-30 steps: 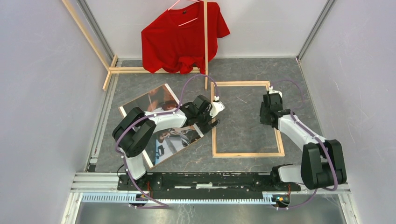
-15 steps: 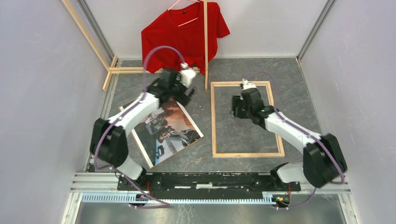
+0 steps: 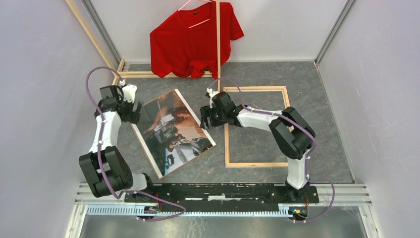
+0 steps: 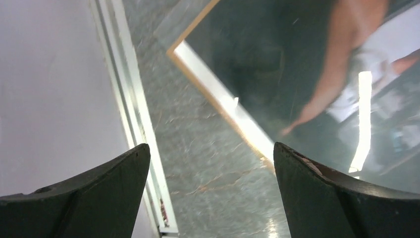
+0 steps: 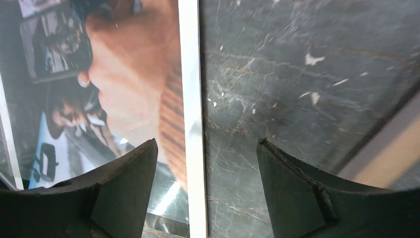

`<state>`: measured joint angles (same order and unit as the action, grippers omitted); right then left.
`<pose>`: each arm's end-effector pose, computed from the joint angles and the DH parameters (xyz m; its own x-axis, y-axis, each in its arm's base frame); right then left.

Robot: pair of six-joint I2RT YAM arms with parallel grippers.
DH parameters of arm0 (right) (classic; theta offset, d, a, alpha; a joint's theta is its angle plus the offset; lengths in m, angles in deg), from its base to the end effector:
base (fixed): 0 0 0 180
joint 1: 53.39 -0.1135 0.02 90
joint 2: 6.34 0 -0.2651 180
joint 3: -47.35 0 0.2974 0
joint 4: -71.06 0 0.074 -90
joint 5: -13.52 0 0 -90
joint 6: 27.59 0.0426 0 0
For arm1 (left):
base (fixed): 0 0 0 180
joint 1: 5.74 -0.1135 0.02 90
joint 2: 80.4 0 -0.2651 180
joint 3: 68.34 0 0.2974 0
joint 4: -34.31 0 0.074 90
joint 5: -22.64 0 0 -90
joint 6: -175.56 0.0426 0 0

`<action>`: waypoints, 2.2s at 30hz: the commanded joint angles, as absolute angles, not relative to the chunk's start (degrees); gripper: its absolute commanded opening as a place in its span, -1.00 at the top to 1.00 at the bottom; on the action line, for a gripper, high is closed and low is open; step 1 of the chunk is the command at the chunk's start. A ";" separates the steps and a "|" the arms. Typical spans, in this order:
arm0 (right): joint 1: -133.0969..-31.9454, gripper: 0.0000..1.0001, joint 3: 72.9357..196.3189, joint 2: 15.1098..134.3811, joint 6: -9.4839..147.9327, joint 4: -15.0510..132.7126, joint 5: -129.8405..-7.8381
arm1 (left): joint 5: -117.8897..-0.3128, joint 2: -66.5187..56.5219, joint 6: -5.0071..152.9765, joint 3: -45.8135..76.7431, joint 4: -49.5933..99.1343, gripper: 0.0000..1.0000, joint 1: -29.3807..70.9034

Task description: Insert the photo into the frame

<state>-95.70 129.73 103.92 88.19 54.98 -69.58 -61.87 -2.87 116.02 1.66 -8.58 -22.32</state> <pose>0.3355 0.3123 0.1424 -0.7807 -0.1268 -0.6119 -0.4361 0.8119 0.3882 0.3191 0.0908 0.2437 -0.7511 0.3029 -0.5866 0.1800 0.9488 0.2594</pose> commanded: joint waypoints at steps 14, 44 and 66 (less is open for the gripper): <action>-101.02 -0.62 115.05 102.20 96.87 68.27 -61.28 | -71.35 -1.81 127.37 -14.78 0.45 -1.00 -27.47; -95.05 -0.71 135.26 115.44 94.06 58.95 -66.56 | -62.92 6.23 116.13 -4.82 4.15 -1.00 -23.81; -99.44 -0.61 142.32 118.05 92.08 60.12 -68.61 | -65.75 12.75 114.16 -11.42 11.28 -1.00 -16.58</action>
<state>-97.21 139.53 116.42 94.31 64.40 -66.92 -64.58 10.25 116.13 -9.24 12.34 -16.92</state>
